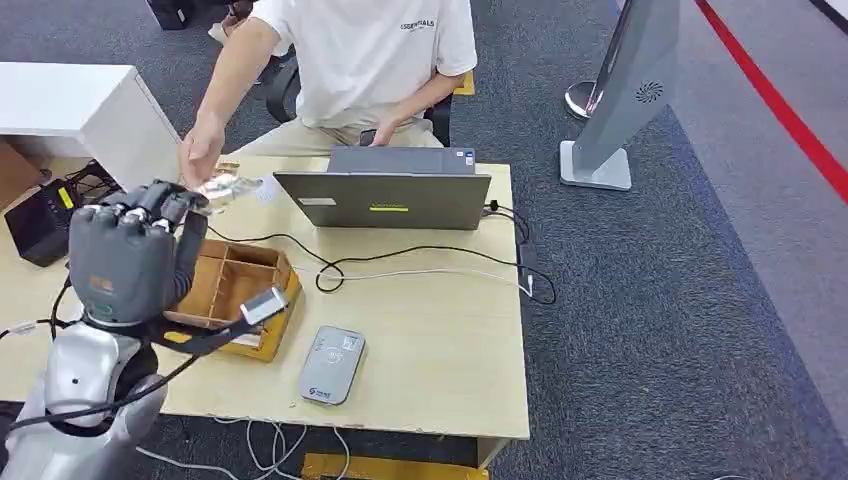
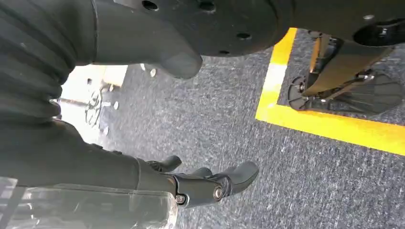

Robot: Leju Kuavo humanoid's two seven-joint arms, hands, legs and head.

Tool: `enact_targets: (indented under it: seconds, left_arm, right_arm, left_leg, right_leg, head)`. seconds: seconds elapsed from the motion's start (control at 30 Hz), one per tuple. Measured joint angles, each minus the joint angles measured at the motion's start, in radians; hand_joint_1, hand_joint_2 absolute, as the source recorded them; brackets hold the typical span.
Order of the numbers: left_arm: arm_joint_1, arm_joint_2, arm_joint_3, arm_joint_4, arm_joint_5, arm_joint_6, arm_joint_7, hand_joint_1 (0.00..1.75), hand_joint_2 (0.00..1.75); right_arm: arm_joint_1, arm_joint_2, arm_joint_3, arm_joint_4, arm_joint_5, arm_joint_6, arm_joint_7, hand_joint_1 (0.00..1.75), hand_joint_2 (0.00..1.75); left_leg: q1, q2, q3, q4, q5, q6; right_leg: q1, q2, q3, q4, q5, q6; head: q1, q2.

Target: Pass the card to the sensor for recognition and then transmit it.

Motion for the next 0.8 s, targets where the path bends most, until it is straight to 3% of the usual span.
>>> enact_targets:
  seconds: [0.07, 0.17, 0.33, 0.37, 0.57, 0.8]
  left_arm:
    - [-0.117, -0.014, 0.008, 0.117, -0.07, 0.042, 0.027, 1.75, 1.75]
    - [-0.261, -0.027, 0.032, 0.35, -0.096, 0.128, 0.02, 1.75, 1.75]
    - [-0.4, -0.051, 0.069, 0.658, -0.099, 0.169, 0.022, 1.75, 1.75]
    - [-0.409, -0.054, 0.074, 0.698, -0.099, 0.185, 0.022, 0.0, 1.75]
    - [-0.411, -0.068, 0.085, 0.812, -0.097, 0.21, 0.022, 0.0, 1.75]
    - [-0.355, -0.064, 0.11, 0.81, -0.094, 0.247, -0.01, 0.0, 1.75]
  right_arm:
    - [-0.009, 0.004, 0.011, 0.0, 0.028, 0.0, 0.011, 0.0, 1.75]
    - [-0.026, 0.01, 0.023, 0.0, 0.047, 0.0, 0.021, 0.0, 1.75]
    - [-0.035, 0.015, 0.037, 0.003, 0.059, 0.0, 0.036, 0.0, 1.75]
    - [-0.035, 0.015, 0.037, 0.003, 0.059, 0.0, 0.039, 0.0, 1.75]
    - [-0.033, 0.018, 0.037, 0.003, 0.059, 0.0, 0.04, 0.0, 1.75]
    - [-0.03, 0.018, 0.037, 0.003, 0.045, 0.0, 0.02, 0.0, 1.75]
  left_leg:
    - [0.0, 0.0, 0.0, 0.0, 0.002, -0.001]
    - [0.0, 0.003, 0.001, 0.0, 0.003, -0.002]
    - [0.0, 0.003, 0.001, 0.0, 0.004, -0.003]
    - [0.0, 0.003, 0.001, 0.0, 0.004, -0.003]
    - [0.0, 0.003, -0.001, 0.0, 0.003, -0.003]
    - [0.0, 0.003, -0.001, 0.0, 0.003, -0.003]
  right_leg:
    - [0.0, -0.001, 0.0, 0.0, 0.002, -0.001]
    - [0.0, 0.004, -0.001, 0.002, 0.004, -0.002]
    - [0.0, 0.004, -0.002, 0.003, 0.004, -0.002]
    - [0.0, 0.004, -0.002, 0.003, 0.004, -0.002]
    - [0.0, 0.004, -0.003, 0.003, 0.004, -0.002]
    - [0.0, 0.004, -0.003, 0.003, 0.004, -0.002]
  head:
    - [0.0, 0.0]
    - [-0.002, 0.0]
    - [-0.001, 0.0]
    - [-0.002, 0.0]
    - [-0.002, 0.0]
    - [-0.002, 0.0]
